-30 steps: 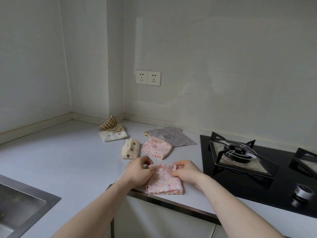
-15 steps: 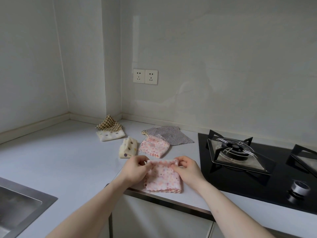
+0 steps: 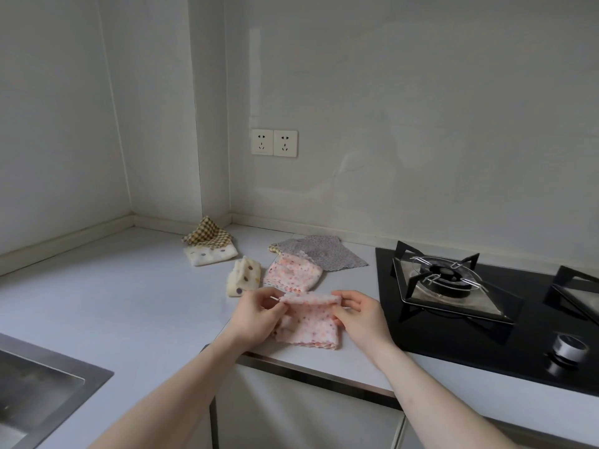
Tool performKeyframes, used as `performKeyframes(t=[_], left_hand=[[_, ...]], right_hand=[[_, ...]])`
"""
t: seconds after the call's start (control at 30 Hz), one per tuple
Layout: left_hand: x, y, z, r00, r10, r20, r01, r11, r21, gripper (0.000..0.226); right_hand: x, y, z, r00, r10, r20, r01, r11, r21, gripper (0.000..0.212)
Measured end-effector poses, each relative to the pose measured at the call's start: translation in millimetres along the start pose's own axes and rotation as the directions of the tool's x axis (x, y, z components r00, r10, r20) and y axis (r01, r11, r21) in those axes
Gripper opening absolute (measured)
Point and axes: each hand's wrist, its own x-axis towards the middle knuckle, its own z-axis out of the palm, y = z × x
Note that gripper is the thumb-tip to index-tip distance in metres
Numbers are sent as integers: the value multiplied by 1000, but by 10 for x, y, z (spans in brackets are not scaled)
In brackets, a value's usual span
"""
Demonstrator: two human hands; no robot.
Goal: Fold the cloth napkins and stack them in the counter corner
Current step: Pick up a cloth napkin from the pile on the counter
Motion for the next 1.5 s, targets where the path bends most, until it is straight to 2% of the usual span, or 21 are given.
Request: performKeyframes(t=[0.13,0.23,0.33,0.53,0.73,1.0,1.13,1.37,1.5], left_hand=[[8,-14,-5,999,43,1,-43,998,-40,9],[15,-26,-5,997,75,0,-75,997,27,12],[28,-59,-2,998,69,-1,-69,994,82,16],[79,-143,14,998,48,-33,-41,982,186,9],[72,-141,31,998,8,-60,8,965,264,8],[87,-153,47,996,-27,-90,58,928,369,14],[105,-148,36,993,-65,-98,97,927,361,15],[113,-152,38,990,-78,-117,106,962,251,18],[113,-199,65,990,-43,-136,87,938,335,44]], right_hand=[[-19,18,39,996,-83,-18,81,994,-69,24],[-27,40,50,992,-125,-14,122,982,-146,21],[-40,59,67,992,-125,-25,118,972,-203,19],[-105,38,99,992,-121,24,122,934,-337,12],[-138,9,113,984,-166,61,177,906,-384,11],[-138,-21,118,990,-131,52,140,885,-445,2],[-150,-68,118,991,-129,40,132,870,-475,24],[-150,-91,75,994,-111,15,104,861,-498,27],[-139,-51,66,994,-102,26,103,887,-451,27]])
